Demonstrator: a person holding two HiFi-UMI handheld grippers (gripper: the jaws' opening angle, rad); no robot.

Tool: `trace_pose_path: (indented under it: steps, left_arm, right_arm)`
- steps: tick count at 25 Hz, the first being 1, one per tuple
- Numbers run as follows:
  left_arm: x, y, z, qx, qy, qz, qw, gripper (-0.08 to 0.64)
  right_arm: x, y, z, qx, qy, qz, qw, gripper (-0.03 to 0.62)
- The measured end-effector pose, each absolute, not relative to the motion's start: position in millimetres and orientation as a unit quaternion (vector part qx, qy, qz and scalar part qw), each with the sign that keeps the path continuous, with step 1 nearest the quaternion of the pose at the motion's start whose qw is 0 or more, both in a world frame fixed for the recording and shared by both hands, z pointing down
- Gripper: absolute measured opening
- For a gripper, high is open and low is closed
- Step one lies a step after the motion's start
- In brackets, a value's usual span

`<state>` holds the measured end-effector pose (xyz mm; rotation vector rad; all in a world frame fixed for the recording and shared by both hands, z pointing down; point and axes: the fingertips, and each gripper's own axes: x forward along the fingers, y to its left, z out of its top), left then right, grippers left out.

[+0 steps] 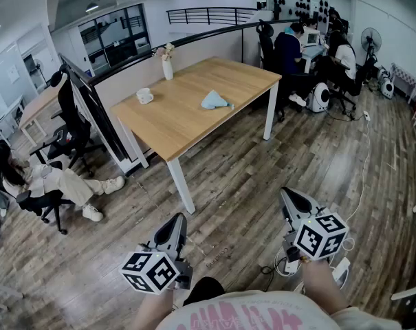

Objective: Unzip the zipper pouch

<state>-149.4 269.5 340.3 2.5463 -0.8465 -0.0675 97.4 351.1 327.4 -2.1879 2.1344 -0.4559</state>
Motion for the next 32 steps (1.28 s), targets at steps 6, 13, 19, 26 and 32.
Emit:
trace_pose_path:
  steps: [6,13,19,26,32]
  left_arm:
    - [-134,241,352,0.92,-0.312,-0.013,0.235,0.0]
    - [-94,168,363,0.916,-0.302,-0.018,0.262,0.0]
    - [-63,77,357,0.921,-0.288,-0.005,0.263,0.0]
    - [-36,-26,331,0.93,-0.268,-0.032,0.249,0.0]
    - [4,-73,369,0.931,-0.25,-0.005,0.266,0.0]
  right_arm:
    - [117,329,346,-0.708,0.684,-0.172,0.03,-0.003]
    - [149,257,364,-0.707,0.679,-0.197,0.028,-0.003]
    - [171,164,358,-0.708,0.673,-0.21,0.037,-0.003]
    - [194,60,343,-0.722,0.661,-0.199,0.05,-0.003]
    - [207,16,391,-0.725,0.649,-0.229,0.007,-0.003]
